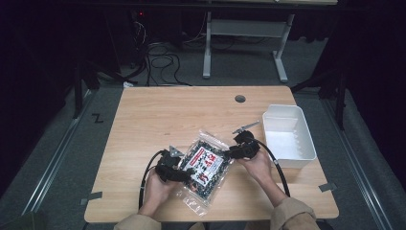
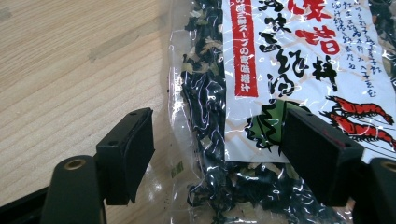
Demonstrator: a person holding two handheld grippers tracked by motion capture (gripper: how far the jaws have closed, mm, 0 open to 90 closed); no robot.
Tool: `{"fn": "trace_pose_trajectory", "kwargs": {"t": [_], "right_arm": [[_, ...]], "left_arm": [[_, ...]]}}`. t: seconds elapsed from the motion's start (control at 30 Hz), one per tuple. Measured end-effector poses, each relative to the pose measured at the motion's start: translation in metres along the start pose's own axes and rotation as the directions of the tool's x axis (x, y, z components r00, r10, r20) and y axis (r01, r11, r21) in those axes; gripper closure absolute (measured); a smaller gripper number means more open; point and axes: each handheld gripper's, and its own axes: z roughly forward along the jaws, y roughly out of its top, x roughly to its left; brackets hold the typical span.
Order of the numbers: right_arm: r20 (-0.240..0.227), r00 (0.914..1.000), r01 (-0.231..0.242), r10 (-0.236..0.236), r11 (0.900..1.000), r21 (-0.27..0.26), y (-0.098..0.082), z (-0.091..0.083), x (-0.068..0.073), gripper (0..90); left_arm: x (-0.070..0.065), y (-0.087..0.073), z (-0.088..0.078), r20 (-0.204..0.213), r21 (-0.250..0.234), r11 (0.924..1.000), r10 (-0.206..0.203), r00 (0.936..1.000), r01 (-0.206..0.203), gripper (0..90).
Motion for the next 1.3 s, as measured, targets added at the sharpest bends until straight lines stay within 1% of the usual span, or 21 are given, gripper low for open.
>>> {"fn": "trace_pose_trajectory", "kwargs": {"t": [0.1, 0.17, 0.23, 0.33, 0.43, 0.47, 0.53, 0.57, 0.63, 0.67, 0.77, 0.83, 0.93, 0.97, 1.0, 1.03, 1.1, 1.13, 1.2, 1.23, 1.3], "right_arm": [[-0.019, 0.9995, 0.023, -0.023, 1.000, 0.017, 0.000, 0.004, 0.008, 66.0], [0.018, 0.9982, 0.056, -0.057, 0.998, 0.028, 0.001, 0.005, 0.012, 68.8], [0.013, 0.9989, 0.045, -0.046, 0.999, 0.027, 0.001, 0.005, 0.012, 69.1], [-0.008, 0.9998, 0.017, -0.017, 1.000, 0.015, 0.002, 0.005, 0.004, 75.4], [-0.011, 0.9999, 0.011, -0.011, 1.000, 0.014, 0.002, 0.004, 0.002, 74.6], [0.032, 0.9994, 0.016, -0.015, 1.000, -0.023, 0.004, 0.000, 0.002, 70.1], [0.043, 0.9990, 0.017, -0.016, 0.999, -0.038, 0.005, -0.002, 0.001, 67.8], [0.070, 0.9975, 0.019, -0.015, 0.999, -0.050, 0.006, -0.004, 0.000, 62.7], [0.132, 0.9911, 0.021, -0.013, 0.998, -0.058, 0.006, -0.007, -0.003, 55.3], [0.168, 0.9857, 0.003, 0.010, 0.997, -0.074, 0.006, -0.009, -0.009, 49.0], [0.189, 0.9813, -0.022, 0.036, 0.997, -0.077, 0.007, -0.010, -0.016, 43.9], [0.177, 0.9813, -0.064, 0.075, 0.996, -0.067, 0.006, -0.010, -0.022, 40.8], [0.136, 0.9851, -0.102, 0.105, 0.994, -0.033, 0.004, -0.006, -0.027, 42.7], [0.086, 0.9880, -0.128, 0.128, 0.992, -0.012, 0.003, -0.003, -0.028, 46.8], [0.086, 0.9880, -0.128, 0.128, 0.992, -0.012, 0.003, -0.003, -0.028, 46.8], [0.051, 0.9916, -0.119, 0.119, 0.993, 0.013, 0.004, 0.001, -0.027, 51.8], [0.038, 0.9923, -0.119, 0.118, 0.993, 0.017, 0.004, 0.002, -0.025, 53.9], [0.010, 0.9936, -0.113, 0.113, 0.993, 0.021, 0.005, 0.005, -0.021, 59.3], [0.010, 0.9942, -0.107, 0.107, 0.994, 0.017, 0.005, 0.006, -0.020, 60.9], [0.020, 0.9949, -0.099, 0.099, 0.995, 0.008, 0.005, 0.006, -0.017, 67.5], [0.007, 0.9954, -0.095, 0.095, 0.995, 0.001, 0.005, 0.004, -0.019, 73.0]], "left_arm": [[0.000, -0.001, 0.000, -0.002, -0.001, 1.0000, -0.004, 1.0000, 0.004, 26.4], [-0.001, -0.001, 0.000, -0.004, -0.001, 1.0000, -0.009, 0.9999, 0.009, 26.5], [-0.001, -0.001, 0.000, -0.006, -0.002, 1.0000, -0.004, 1.0000, 0.004, 26.9], [-0.001, -0.001, 0.000, -0.004, -0.003, 1.0000, -0.009, 0.9999, 0.009, 27.0], [0.001, -0.001, 0.000, 0.005, -0.001, 0.9999, -0.015, 0.9999, 0.015, 27.0], [0.001, -0.001, 0.000, 0.004, 0.000, 0.9999, -0.012, 0.9999, 0.012, 27.0], [0.000, -0.001, 0.000, 0.001, 0.000, 1.0000, -0.009, 1.0000, 0.009, 27.0], [0.000, -0.001, 0.000, -0.001, -0.001, 0.9999, -0.012, 0.9999, 0.012, 27.0], [-0.001, -0.001, 0.000, -0.005, -0.001, 1.0000, -0.009, 0.9999, 0.009, 27.1], [-0.001, -0.001, 0.000, -0.005, 0.000, 1.0000, -0.008, 1.0000, 0.008, 27.1], [0.000, 0.000, 0.000, -0.001, 0.001, 1.0000, -0.006, 1.0000, 0.006, 27.0], [0.000, 0.000, 0.000, -0.005, 0.002, 1.0000, -0.003, 1.0000, 0.003, 27.0], [-0.001, 0.000, 0.000, -0.008, 0.001, 1.0000, -0.002, 1.0000, 0.002, 27.0], [-0.001, 0.000, 0.000, -0.007, 0.001, 1.0000, -0.005, 1.0000, 0.005, 27.0], [-0.001, 0.000, 0.000, -0.007, 0.001, 1.0000, -0.005, 1.0000, 0.005, 27.0], [-0.001, 0.000, 0.000, -0.005, 0.002, 1.0000, -0.007, 1.0000, 0.007, 27.0], [-0.001, 0.000, 0.000, -0.005, 0.003, 1.0000, -0.006, 1.0000, 0.006, 27.0], [-0.001, 0.000, 0.000, -0.007, 0.003, 1.0000, -0.004, 1.0000, 0.004, 27.0], [-0.002, 0.000, 0.000, -0.010, 0.003, 1.0000, -0.001, 1.0000, 0.001, 27.0], [-0.002, 0.000, 0.000, -0.013, 0.003, 1.0000, 0.002, 0.9999, -0.002, 27.2], [-0.003, 0.000, 0.000, -0.014, 0.002, 1.0000, 0.001, 0.9999, -0.001, 27.3]]}}
